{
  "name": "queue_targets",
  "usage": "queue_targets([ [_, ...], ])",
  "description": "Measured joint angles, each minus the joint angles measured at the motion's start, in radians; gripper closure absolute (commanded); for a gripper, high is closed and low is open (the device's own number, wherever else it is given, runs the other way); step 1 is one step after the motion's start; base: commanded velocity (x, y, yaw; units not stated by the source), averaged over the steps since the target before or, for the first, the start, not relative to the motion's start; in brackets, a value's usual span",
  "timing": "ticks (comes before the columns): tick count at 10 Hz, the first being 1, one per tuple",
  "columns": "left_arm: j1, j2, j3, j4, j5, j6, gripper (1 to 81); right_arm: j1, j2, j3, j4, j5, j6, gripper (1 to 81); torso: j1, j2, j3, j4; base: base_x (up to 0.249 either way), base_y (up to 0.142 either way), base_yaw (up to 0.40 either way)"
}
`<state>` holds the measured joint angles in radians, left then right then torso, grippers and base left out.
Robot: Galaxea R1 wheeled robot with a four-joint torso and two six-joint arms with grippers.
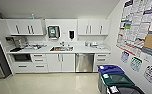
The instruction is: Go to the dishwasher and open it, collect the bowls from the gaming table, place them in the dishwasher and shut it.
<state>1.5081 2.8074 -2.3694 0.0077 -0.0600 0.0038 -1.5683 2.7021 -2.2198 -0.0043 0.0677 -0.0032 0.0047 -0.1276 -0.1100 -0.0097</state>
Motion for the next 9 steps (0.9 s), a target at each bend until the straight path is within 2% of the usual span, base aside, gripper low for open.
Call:
queue_targets([
  [9, -0.001, 0.004, 0.000, 0.000, -0.001, 0.000, 1.0, 0.002, -0.007, 0.001, 0.000, 0.000, 0.000, 1.0, 0.000, 0.000, 0.000, 0.000, 0.179, 0.000, 0.000],
])
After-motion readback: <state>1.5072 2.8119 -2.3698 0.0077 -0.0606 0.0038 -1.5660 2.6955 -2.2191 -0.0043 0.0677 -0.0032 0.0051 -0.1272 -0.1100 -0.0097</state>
